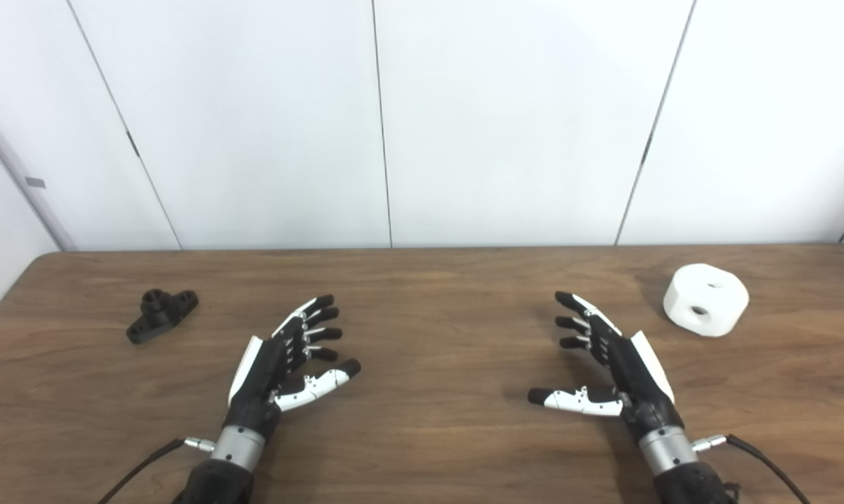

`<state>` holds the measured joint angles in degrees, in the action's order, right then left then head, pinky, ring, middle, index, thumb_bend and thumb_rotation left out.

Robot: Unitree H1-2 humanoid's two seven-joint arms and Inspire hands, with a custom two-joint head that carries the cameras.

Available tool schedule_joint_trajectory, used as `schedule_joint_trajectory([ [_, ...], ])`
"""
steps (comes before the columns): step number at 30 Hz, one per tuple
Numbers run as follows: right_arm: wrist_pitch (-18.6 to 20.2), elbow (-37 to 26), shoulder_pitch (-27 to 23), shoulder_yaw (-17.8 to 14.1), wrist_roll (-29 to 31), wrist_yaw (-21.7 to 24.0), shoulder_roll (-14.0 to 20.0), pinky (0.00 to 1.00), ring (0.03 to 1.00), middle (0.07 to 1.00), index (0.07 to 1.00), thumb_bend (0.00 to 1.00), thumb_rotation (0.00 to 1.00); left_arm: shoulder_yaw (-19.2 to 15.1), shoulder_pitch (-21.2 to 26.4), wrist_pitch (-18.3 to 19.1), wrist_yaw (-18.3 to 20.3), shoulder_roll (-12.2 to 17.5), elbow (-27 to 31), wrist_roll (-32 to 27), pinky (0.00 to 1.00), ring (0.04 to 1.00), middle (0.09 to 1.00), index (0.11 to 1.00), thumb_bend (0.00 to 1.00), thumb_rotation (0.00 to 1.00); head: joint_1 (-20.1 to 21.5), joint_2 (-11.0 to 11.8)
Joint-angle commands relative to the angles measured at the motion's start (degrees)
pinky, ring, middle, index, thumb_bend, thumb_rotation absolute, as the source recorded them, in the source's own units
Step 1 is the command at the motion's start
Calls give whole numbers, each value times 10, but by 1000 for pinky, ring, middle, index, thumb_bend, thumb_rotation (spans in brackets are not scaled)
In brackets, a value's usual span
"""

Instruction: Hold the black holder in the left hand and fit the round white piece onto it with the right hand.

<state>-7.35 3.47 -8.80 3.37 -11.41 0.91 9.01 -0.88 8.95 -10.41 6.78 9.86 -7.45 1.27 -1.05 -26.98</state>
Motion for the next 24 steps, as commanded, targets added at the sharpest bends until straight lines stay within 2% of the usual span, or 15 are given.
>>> schedule_joint_trajectory([
  [1,-10,-22,-11,-1,8,1,-3,736,839,916,878,796,135,-4,-5,-29,-6,-1,-11,-5,611,738,812,814,684,85,0,0],
  [4,-6,-24,-10,-2,7,1,-4,731,841,917,882,796,138,-4,-5,-30,-5,0,-13,-4,618,738,807,814,682,83,-1,-2],
  [8,-15,-19,-10,-6,10,5,5,724,840,917,882,789,129,1,-5,-31,-10,-7,-13,5,605,736,807,811,676,84,-84,4],
  [10,-16,-21,-8,-9,8,7,12,722,832,907,878,779,124,4,-3,-30,-14,-14,-15,11,594,741,807,808,666,52,-106,5],
  [14,-12,-27,-5,-20,31,17,20,742,840,912,886,771,70,13,1,-24,-17,-29,-19,21,633,751,802,808,702,120,-161,16],
  [18,-8,-32,-2,-27,50,24,22,787,859,922,891,763,13,21,7,-25,-26,-35,-24,44,637,744,795,788,702,141,-187,27],
  [24,15,-52,3,-30,47,24,21,785,849,913,890,755,0,24,7,-12,-22,-45,-26,34,641,768,805,773,665,88,-205,38],
])
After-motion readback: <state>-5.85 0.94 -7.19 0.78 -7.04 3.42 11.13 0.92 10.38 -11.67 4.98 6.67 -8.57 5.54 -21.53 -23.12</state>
